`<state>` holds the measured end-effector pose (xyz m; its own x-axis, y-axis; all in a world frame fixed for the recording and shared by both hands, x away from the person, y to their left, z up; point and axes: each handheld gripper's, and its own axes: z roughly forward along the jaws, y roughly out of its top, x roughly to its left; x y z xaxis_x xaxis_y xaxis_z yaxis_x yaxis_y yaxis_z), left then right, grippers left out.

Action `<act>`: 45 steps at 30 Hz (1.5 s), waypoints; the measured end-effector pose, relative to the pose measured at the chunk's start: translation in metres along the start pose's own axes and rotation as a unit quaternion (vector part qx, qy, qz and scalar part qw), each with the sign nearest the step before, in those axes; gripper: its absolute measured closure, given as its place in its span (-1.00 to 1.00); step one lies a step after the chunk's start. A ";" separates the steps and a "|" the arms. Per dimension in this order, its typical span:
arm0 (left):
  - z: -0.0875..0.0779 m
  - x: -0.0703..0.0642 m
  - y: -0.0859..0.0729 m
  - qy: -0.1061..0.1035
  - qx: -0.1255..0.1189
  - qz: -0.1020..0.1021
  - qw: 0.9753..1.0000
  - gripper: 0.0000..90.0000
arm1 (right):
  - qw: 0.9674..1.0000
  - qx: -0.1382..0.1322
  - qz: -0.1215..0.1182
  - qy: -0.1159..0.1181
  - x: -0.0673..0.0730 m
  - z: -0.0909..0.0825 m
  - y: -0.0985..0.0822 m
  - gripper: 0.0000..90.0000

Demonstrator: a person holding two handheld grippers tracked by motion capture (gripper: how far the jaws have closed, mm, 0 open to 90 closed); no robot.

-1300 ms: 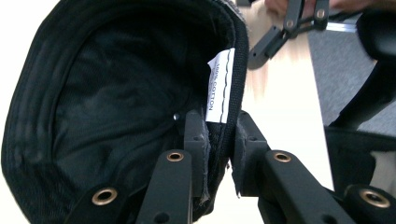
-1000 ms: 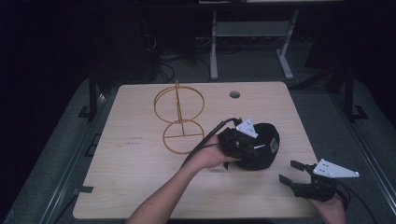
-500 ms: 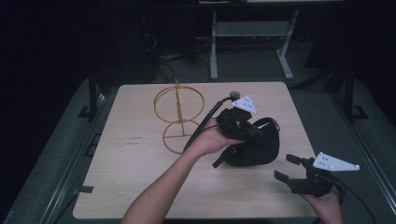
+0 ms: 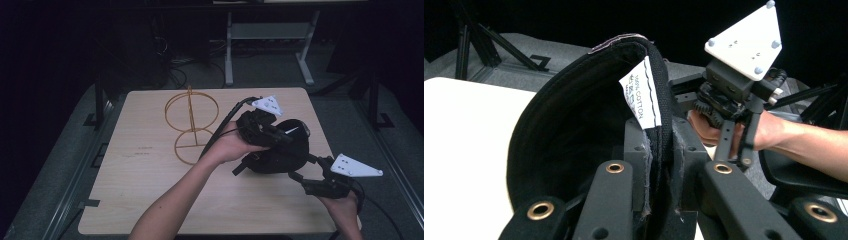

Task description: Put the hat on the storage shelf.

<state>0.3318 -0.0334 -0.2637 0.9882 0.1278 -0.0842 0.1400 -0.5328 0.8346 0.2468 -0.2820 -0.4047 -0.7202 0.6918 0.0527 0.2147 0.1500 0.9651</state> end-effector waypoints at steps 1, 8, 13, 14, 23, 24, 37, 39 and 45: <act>0.000 0.000 0.000 0.000 0.000 0.000 1.000 0.78 | 1.000 0.000 0.000 0.000 0.000 0.000 0.000 -0.42; -0.002 -0.003 0.001 -0.012 -0.001 0.007 1.000 0.78 | 1.000 -0.014 -0.026 0.011 0.000 0.004 0.000 0.39; -0.007 -0.004 -0.001 -0.003 0.002 0.008 1.000 0.78 | 0.999 -0.018 -0.039 0.021 0.002 0.004 0.001 0.71; -0.008 -0.003 -0.002 -0.001 0.004 0.008 1.000 0.78 | 0.999 -0.017 -0.035 0.025 0.001 0.004 0.001 0.74; -0.015 0.000 -0.015 0.025 0.020 0.008 0.999 0.63 | 0.999 -0.012 0.003 0.042 -0.007 -0.008 0.004 0.87; -0.015 0.000 -0.015 0.025 0.020 0.008 0.999 0.60 | 0.999 -0.012 0.003 0.042 -0.007 -0.008 0.004 0.87; -0.043 0.005 -0.044 0.057 0.008 -0.018 0.998 0.23 | 0.997 0.014 0.038 0.059 -0.021 -0.021 0.032 0.92; -0.049 0.003 -0.052 0.068 0.009 -0.017 0.997 0.19 | 0.997 0.019 0.048 0.061 -0.023 -0.021 0.035 0.92; -0.061 -0.001 -0.075 0.086 0.020 -0.009 0.996 0.14 | 0.996 0.038 0.053 0.065 -0.026 -0.017 0.050 0.92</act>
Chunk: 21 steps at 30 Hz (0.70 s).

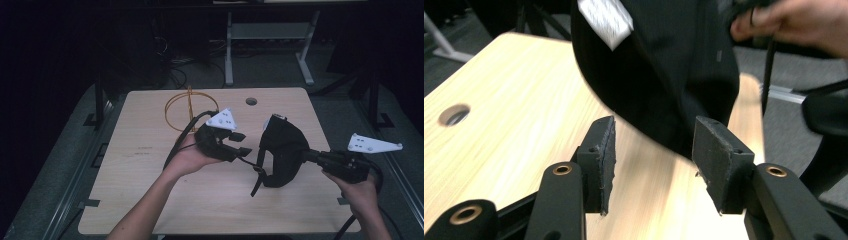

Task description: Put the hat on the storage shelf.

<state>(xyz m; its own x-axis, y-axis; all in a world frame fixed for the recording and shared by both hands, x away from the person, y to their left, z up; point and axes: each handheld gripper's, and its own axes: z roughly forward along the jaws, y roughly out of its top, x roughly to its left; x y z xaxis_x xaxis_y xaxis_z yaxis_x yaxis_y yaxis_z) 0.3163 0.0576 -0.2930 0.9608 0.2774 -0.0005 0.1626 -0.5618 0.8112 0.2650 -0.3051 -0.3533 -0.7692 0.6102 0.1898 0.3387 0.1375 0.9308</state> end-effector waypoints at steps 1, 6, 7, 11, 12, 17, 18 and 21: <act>0.000 0.000 0.000 0.000 0.000 0.000 1.000 0.13 | 1.000 0.000 0.000 0.000 0.000 0.000 0.000 0.92; -0.008 -0.001 -0.026 0.014 0.008 0.000 1.000 0.10 | 1.000 0.008 -0.005 -0.003 -0.002 0.002 0.016 0.92; -0.008 -0.001 -0.026 0.014 0.008 0.000 1.000 0.09 | 1.000 0.008 -0.005 -0.003 -0.002 0.002 0.016 0.92; -0.011 -0.003 -0.043 0.022 0.007 0.001 1.000 0.08 | 1.000 0.011 -0.007 -0.006 -0.002 0.004 0.025 0.92; -0.012 -0.004 -0.051 0.023 0.006 -0.002 1.000 0.07 | 1.000 0.008 -0.007 -0.007 -0.003 0.004 0.029 0.92; -0.011 -0.007 -0.067 0.027 0.012 -0.003 1.000 0.05 | 1.000 0.008 -0.005 -0.005 -0.005 0.003 0.039 0.92; -0.011 -0.008 -0.073 0.028 0.013 -0.003 1.000 0.05 | 1.000 0.009 -0.006 -0.005 -0.005 0.003 0.041 0.92; -0.010 -0.011 -0.083 0.025 0.012 -0.011 1.000 0.04 | 1.000 0.013 -0.009 -0.010 -0.006 0.003 0.050 0.92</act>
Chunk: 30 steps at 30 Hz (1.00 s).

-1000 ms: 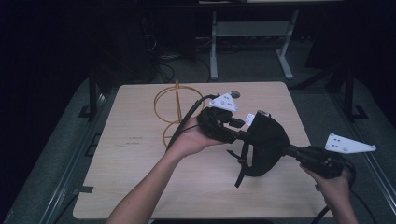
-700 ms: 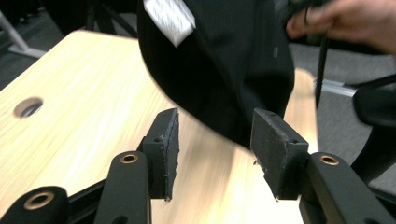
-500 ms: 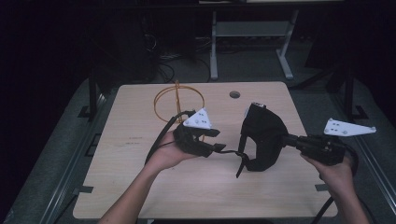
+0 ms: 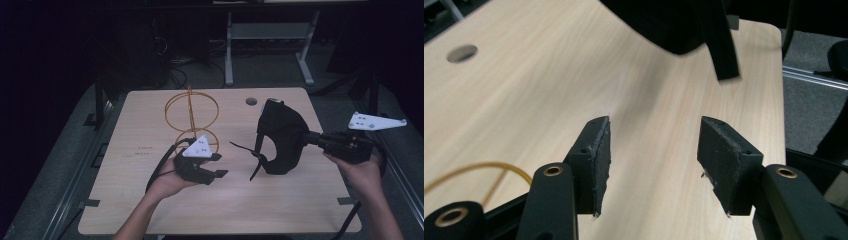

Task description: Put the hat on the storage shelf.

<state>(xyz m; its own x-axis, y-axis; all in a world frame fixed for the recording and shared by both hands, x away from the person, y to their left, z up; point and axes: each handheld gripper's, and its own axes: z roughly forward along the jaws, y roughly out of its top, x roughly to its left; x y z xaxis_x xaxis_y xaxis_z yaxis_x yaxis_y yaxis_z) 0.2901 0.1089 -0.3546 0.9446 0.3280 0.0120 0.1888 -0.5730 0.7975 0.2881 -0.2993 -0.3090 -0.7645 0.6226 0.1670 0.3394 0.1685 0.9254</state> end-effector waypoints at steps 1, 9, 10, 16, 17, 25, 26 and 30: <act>0.000 -0.002 -0.005 0.000 -0.006 -0.004 1.000 0.04 | 1.000 0.002 -0.002 0.000 -0.001 0.000 0.003 0.92; 0.005 -0.010 -0.031 0.010 -0.002 -0.009 1.000 0.04 | 1.000 0.002 -0.010 0.000 0.000 0.001 0.024 0.92; 0.005 -0.010 -0.031 0.010 -0.002 -0.009 1.000 0.04 | 1.000 0.002 -0.010 0.000 0.000 0.001 0.024 0.92; 0.009 -0.013 -0.042 0.014 0.003 -0.003 1.000 0.04 | 1.000 -0.005 -0.015 0.002 0.001 0.009 0.041 0.93; 0.009 -0.012 -0.044 0.013 0.006 -0.003 1.000 0.04 | 1.000 -0.007 -0.017 0.002 0.001 0.011 0.044 0.93; 0.007 -0.010 -0.050 0.014 0.006 -0.010 1.000 0.04 | 0.999 -0.021 -0.023 0.015 0.003 0.024 0.075 0.93; 0.008 -0.011 -0.050 0.012 0.007 -0.011 1.000 0.04 | 0.999 -0.021 -0.028 0.017 0.004 0.026 0.079 0.93; 0.010 -0.011 -0.051 0.007 0.010 -0.010 1.000 0.04 | 0.999 -0.016 -0.037 0.020 0.009 0.036 0.097 0.93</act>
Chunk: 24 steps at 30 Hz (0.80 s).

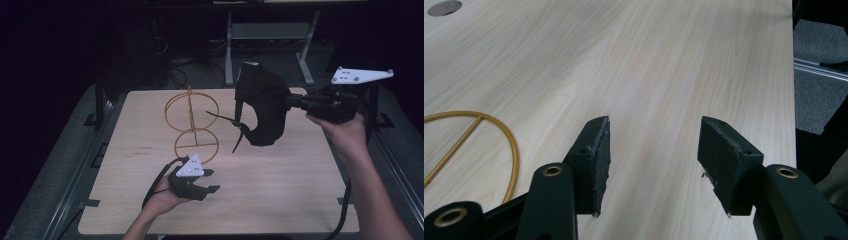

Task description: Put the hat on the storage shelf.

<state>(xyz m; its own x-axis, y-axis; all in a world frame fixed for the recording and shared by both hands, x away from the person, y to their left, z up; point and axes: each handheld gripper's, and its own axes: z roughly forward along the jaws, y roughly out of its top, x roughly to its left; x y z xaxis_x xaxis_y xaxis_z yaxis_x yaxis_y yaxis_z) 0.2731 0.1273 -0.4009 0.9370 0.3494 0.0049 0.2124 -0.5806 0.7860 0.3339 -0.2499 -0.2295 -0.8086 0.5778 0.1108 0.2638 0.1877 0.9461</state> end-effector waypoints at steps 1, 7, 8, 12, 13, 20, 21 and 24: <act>0.000 0.000 0.000 -0.001 0.000 0.000 1.000 0.04 | 1.000 0.001 -0.003 0.001 0.001 0.003 0.005 0.93; 0.000 0.002 -0.001 0.001 0.001 0.001 1.000 0.03 | 1.000 0.004 -0.018 0.014 0.005 0.023 0.030 0.93; 0.000 0.002 -0.002 0.001 0.003 0.002 1.000 0.03 | 1.000 0.004 -0.018 0.018 0.005 0.025 0.032 0.93; 0.002 0.001 -0.002 0.000 0.009 0.001 1.000 0.02 | 0.999 0.008 -0.021 0.027 0.008 0.039 0.044 0.93; 0.002 0.002 -0.002 0.001 0.010 0.004 1.000 0.02 | 0.999 0.009 -0.023 0.031 0.009 0.044 0.047 0.93; 0.000 0.004 -0.002 0.001 0.009 0.001 1.000 0.03 | 0.998 0.026 -0.032 0.047 0.015 0.073 0.063 0.93; 0.000 0.004 -0.002 0.001 0.010 0.001 1.000 0.03 | 0.998 0.027 -0.034 0.050 0.015 0.077 0.065 0.93; 0.001 0.004 -0.002 0.000 0.010 0.000 1.000 0.03 | 0.997 0.035 -0.035 0.057 0.018 0.088 0.070 0.93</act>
<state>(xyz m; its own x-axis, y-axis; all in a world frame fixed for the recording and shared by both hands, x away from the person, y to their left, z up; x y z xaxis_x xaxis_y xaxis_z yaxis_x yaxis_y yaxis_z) 0.2765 0.1296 -0.4031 0.9371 0.3489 0.0055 0.2174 -0.5961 0.7729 0.3843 -0.1564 -0.1886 -0.8802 0.4674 0.0824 0.2370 0.2823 0.9296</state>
